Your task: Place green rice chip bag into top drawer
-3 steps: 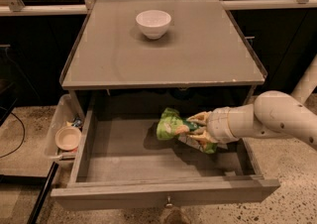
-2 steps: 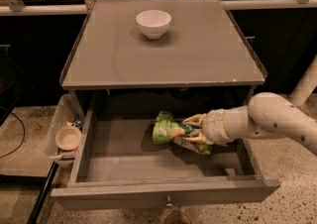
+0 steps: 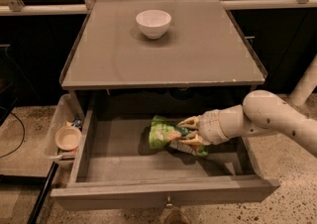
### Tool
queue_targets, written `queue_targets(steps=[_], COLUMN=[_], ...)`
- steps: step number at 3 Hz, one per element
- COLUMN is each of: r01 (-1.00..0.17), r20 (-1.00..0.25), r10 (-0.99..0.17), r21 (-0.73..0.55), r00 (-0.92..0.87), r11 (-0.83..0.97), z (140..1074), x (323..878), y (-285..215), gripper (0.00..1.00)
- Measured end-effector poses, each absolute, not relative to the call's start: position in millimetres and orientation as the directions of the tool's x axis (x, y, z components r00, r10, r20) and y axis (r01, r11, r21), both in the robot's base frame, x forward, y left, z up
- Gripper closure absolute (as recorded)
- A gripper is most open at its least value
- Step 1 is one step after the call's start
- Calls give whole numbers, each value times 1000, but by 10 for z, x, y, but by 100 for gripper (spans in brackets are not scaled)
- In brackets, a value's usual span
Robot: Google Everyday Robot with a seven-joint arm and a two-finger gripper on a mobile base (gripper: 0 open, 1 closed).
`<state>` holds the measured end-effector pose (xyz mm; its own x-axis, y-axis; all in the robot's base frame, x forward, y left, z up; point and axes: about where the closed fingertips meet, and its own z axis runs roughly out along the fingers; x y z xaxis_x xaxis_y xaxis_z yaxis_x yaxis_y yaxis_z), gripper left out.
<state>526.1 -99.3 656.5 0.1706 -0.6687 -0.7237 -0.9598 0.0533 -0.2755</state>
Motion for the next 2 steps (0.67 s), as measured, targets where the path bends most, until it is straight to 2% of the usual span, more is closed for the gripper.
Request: queue_targets(steps=[2], r01=[-960], r20=[-724], r10=[-669], r21=[-275], r00=[171], r11=[53], z=[6565], x=[5261], y=[-992], gripper=[31])
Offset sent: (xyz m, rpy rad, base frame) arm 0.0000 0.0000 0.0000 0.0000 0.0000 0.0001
